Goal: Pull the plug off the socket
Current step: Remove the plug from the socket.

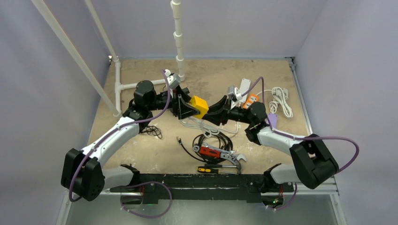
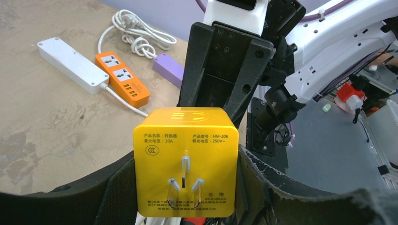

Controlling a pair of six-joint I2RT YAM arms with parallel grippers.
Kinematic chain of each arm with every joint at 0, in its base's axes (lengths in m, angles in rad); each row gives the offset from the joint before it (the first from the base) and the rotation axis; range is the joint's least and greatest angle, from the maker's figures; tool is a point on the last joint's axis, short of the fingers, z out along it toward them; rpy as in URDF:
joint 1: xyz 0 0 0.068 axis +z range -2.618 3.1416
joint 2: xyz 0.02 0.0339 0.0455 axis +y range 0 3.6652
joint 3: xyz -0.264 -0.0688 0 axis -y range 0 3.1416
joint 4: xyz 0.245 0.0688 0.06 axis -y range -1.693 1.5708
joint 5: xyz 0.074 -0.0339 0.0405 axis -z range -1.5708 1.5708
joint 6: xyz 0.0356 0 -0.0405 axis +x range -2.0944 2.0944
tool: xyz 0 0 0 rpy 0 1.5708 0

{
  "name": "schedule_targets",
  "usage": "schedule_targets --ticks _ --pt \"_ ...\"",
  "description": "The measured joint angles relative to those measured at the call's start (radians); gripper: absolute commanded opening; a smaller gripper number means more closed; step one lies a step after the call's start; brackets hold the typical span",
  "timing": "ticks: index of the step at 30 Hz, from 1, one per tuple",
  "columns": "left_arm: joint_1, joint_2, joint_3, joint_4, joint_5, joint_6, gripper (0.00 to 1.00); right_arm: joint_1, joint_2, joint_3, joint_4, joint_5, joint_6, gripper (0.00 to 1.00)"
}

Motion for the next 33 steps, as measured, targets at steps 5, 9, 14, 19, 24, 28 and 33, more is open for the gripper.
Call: schedule_targets --ticks 5,9,14,19,24,28,33 --pt "-0.001 0.012 0.043 -0.090 0.038 0.052 0.00 0.006 -0.043 0.000 -0.075 -0.011 -0.060 0.00" --pt "-0.006 0.010 0.085 -0.164 0.086 0.108 0.00 0.023 -0.103 0.000 -0.145 -0.011 -0.135 0.00" --pt "-0.003 0.002 0.107 -0.230 0.145 0.158 0.00 0.054 -0.146 0.000 -0.212 -0.013 -0.217 0.00" --pt "-0.001 -0.002 0.107 -0.268 0.158 0.184 0.00 0.069 -0.152 0.001 -0.246 -0.011 -0.255 0.00" --pt "-0.002 -0.032 0.092 -0.266 0.086 0.188 0.00 0.084 -0.152 0.000 -0.241 0.059 -0.243 0.00" --pt "-0.008 -0.071 0.070 -0.220 0.009 0.164 0.00 0.092 -0.149 -0.016 -0.162 0.117 -0.185 0.00" --pt "-0.011 -0.070 0.070 -0.210 -0.014 0.152 0.00 0.111 -0.149 -0.031 -0.137 0.190 -0.151 0.00"
